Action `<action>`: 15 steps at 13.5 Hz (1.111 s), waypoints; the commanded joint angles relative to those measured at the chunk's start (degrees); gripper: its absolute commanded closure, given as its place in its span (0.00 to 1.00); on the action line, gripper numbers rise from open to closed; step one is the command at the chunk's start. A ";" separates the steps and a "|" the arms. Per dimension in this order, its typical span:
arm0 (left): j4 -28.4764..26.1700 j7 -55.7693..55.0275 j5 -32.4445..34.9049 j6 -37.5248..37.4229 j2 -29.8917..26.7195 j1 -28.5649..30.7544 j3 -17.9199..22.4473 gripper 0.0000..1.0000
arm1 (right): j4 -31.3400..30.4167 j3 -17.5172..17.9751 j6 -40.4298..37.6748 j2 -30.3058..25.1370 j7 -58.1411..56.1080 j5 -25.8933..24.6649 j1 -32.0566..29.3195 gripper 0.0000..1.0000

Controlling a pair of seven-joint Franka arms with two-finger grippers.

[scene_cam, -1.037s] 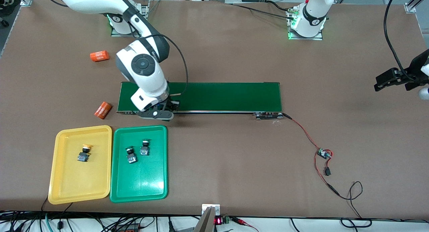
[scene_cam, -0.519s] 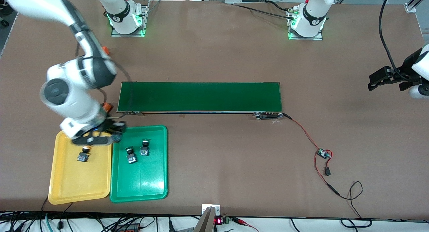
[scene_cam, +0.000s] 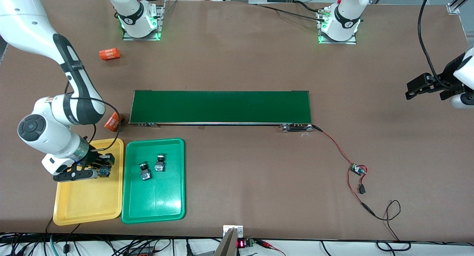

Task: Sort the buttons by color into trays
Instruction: 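Carry the button into the yellow tray and open the right gripper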

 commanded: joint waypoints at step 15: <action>-0.88 1.10 -0.20 0.23 -1.15 0.03 -1.46 0.00 | 2.92 -1.81 -8.60 -2.42 -1.69 2.38 0.96 0.00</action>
